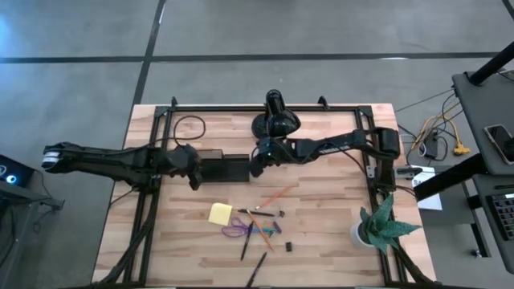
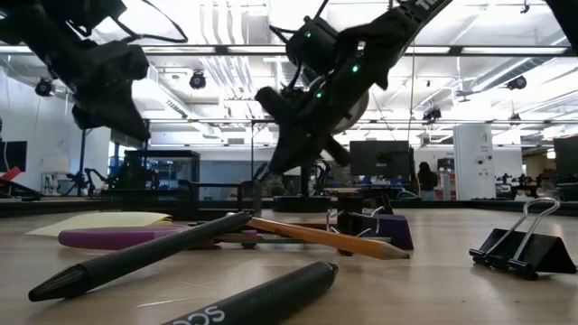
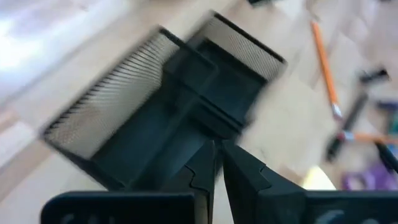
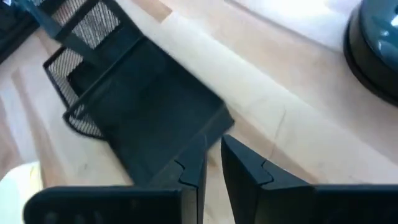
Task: Pick and place office supplies into organizer
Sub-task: Put the yellow sticky notes into the black desk organizer
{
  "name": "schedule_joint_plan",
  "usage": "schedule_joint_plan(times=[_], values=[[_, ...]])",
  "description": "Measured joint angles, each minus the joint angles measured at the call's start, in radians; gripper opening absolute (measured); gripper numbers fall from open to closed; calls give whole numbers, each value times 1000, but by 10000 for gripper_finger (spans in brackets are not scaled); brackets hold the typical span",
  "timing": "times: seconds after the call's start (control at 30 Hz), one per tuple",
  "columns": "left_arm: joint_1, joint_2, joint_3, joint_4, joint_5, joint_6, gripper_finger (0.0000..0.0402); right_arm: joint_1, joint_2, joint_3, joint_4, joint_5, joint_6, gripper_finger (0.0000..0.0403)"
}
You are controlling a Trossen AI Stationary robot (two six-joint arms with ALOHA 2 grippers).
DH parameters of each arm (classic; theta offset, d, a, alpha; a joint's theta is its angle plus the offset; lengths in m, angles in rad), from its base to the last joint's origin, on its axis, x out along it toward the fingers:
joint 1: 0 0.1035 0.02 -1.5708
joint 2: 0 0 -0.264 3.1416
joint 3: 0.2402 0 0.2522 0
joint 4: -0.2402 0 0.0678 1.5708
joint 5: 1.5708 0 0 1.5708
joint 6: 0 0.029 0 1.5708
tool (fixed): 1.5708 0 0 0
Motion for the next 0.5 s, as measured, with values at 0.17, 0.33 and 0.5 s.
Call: schedule_joint_plan(times=[0.17,0.33,0.5], values=[[-28,25,0,4,244,128,13,60,-47,1,-44,-152,-56,43],[-49,104,0,-6,276,-2,26,106,-53,1,-38,-361,-96,43],[-86,182,4,38,315,-134,91,127,-58,1,-11,-371,105,43]])
